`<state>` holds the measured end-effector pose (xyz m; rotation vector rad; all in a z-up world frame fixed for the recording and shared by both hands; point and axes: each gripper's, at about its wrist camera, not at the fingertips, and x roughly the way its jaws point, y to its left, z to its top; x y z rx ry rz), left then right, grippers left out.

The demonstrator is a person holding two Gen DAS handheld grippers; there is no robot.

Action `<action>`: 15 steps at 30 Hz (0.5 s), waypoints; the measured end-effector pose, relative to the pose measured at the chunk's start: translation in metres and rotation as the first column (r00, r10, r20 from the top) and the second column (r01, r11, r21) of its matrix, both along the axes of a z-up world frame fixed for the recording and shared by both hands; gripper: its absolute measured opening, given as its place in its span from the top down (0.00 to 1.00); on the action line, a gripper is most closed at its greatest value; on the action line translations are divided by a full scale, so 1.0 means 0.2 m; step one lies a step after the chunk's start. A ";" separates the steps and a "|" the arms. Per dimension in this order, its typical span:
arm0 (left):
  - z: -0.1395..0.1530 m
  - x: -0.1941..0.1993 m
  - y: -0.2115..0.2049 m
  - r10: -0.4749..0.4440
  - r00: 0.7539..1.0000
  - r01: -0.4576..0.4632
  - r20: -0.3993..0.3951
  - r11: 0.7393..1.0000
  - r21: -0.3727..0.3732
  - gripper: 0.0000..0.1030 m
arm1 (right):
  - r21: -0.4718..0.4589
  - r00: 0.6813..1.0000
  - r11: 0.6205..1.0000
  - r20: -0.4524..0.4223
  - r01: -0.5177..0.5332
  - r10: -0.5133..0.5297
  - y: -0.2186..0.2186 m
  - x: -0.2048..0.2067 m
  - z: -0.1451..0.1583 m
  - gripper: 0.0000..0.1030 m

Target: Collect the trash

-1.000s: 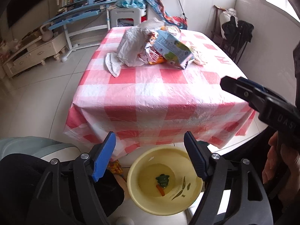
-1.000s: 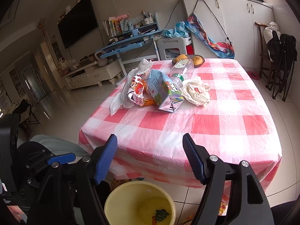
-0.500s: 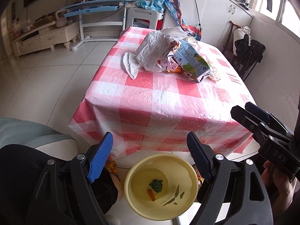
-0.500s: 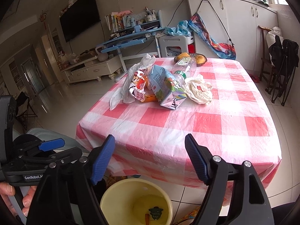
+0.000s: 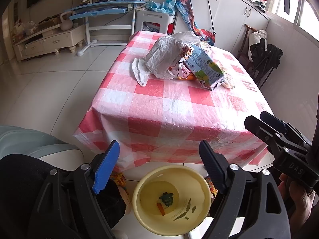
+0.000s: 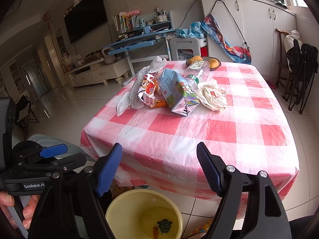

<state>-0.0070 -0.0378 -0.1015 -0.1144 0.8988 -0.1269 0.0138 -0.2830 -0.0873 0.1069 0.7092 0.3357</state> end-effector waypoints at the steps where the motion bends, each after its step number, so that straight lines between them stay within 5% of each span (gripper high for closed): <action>1: 0.00 0.00 0.00 0.000 1.000 0.000 0.000 1.000 -0.001 0.24 | 0.000 1.000 1.000 0.000 0.000 0.000 0.00 0.00 0.00 0.28; 15: 0.01 0.00 0.00 0.004 1.000 -0.004 0.006 1.000 0.000 0.23 | 0.001 1.000 1.000 0.001 0.000 0.000 0.00 0.00 0.00 0.28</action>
